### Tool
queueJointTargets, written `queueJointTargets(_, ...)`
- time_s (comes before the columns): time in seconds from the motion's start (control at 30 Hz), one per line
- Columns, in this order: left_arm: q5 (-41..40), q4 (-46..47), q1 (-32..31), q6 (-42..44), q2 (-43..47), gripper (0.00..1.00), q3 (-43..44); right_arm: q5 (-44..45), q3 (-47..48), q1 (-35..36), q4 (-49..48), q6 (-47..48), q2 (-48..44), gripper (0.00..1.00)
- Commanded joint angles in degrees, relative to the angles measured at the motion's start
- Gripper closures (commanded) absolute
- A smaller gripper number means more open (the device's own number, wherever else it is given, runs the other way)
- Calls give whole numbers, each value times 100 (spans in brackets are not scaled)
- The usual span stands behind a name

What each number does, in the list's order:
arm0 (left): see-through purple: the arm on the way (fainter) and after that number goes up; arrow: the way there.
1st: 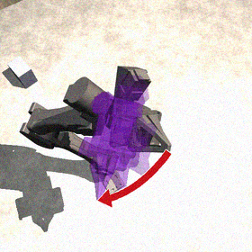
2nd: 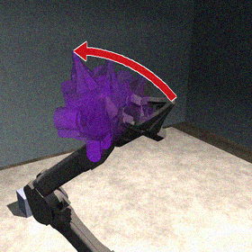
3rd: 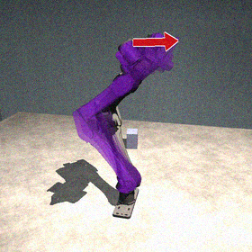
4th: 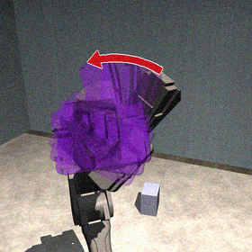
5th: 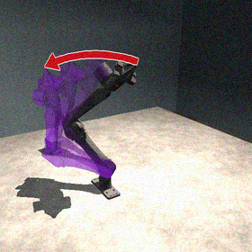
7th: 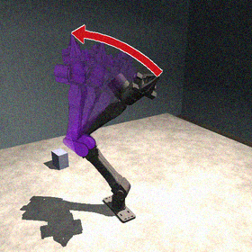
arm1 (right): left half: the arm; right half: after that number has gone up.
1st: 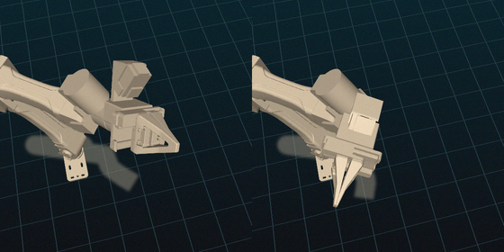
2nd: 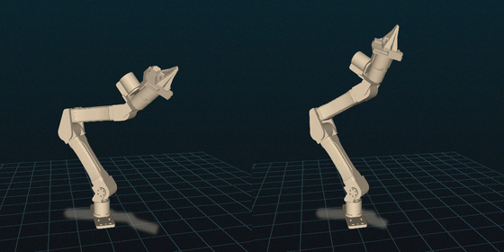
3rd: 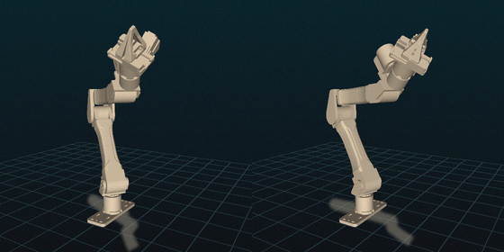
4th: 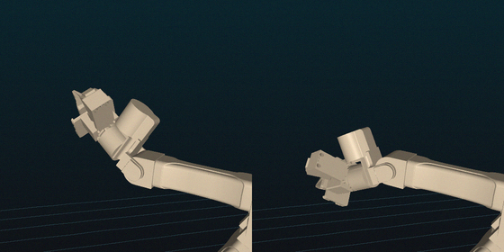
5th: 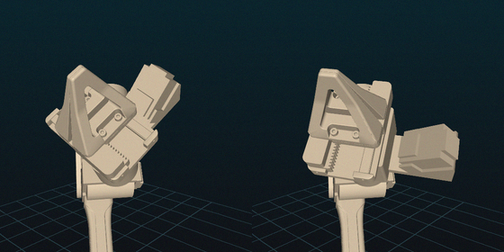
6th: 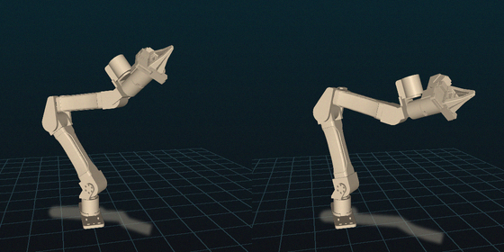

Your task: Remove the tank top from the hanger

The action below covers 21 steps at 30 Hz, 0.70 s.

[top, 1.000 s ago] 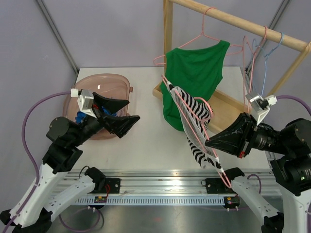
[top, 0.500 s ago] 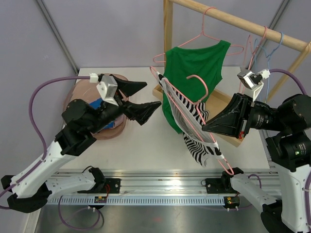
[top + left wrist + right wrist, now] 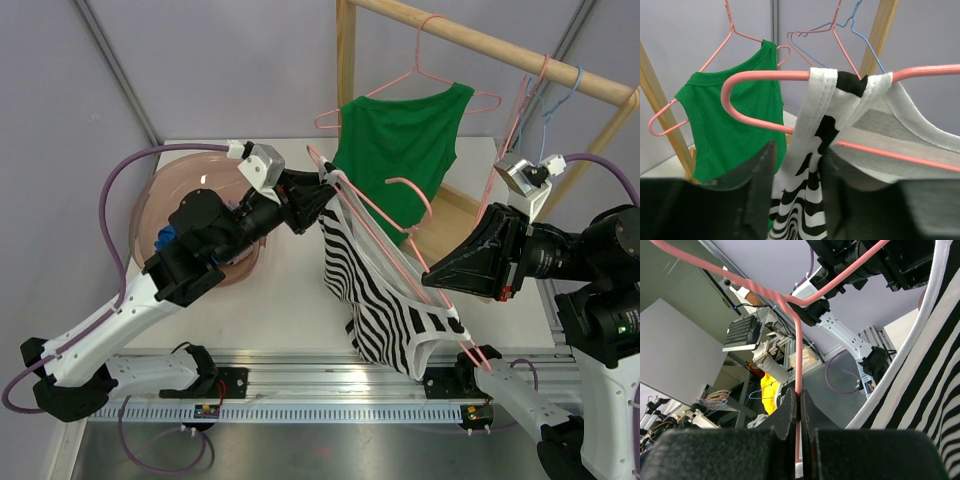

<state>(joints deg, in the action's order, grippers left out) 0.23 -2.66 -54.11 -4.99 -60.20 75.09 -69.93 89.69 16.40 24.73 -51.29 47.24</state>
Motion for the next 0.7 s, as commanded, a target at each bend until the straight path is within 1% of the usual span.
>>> queueJointTargets(0.0, -601, 354, -38, 43, 26, 68, 173, 84, 329, 47, 643, 731, 22, 100)
queueJointTargets(0.07, -918, 292, -39, -19, 149, 76, 24, 348, 347, 38, 971, 1014, 65, 100)
queueJointTargets(0.1, -1363, 283, -39, -54, 210, 78, -29, 427, 313, 38, 1225, 1259, 83, 100)
queueJointTargets(0.13, -1620, 274, -39, -141, 324, 82, -82, 550, 277, 38, 1331, 1366, 109, 100)
queueJointTargets(0.17, -2223, 57, -39, -186, 369, 86, -178, 594, 234, 38, 1420, 1471, 127, 100)
queueJointTargets(0.2, -2603, -32, -39, -299, 404, 95, -214, 621, 120, 47, 1525, 1629, 153, 100)
queueJointTargets(0.23, -2955, -146, -39, -344, 430, 100, -223, 604, 49, 38, 1535, 1692, 162, 100)
queueJointTargets(0.27, -3315, -391, -21, -388, 439, 100, -188, 551, -30, 38, 1517, 1762, 162, 100)
queueJointTargets(0.3, -3963, -550, 14, -519, 431, 100, -144, 490, -187, 38, 1491, 1858, 162, 100)
queueJointTargets(0.33, -4169, -726, 66, -616, 413, 100, -92, 341, -258, 38, 1456, 1911, 145, 100)
queueJointTargets(0.37, -4415, -1145, 276, -756, 335, 100, 92, 218, -450, 38, 1386, 1938, 127, 100)
queueJointTargets(0.4, -4452, -1428, 426, -1175, 282, 100, 189, 60, -574, 38, 1046, 1886, 31, 100)
queueJointTargets(0.43, -4374, -1683, 619, -1362, 220, 100, 286, -281, -723, 38, 773, 1772, -22, 100)
queueJointTargets(0.47, -4243, -2095, 1012, -1538, 176, 100, 383, -467, -873, 38, 439, 1623, -109, 100)
queueJointTargets(0.5, -4015, -2290, 1181, -1879, 71, 100, 514, -591, -1135, 38, -164, 1291, -188, 100)
queueJointTargets(0.57, -3690, -2615, 1585, -2066, 0, 100, 603, -750, -1269, 38, -459, 1209, -417, 100)
queueJointTargets(0.67, -3048, -2897, 1833, -2348, -149, 100, 744, -829, -1340, 38, -548, 1428, -628, 100)
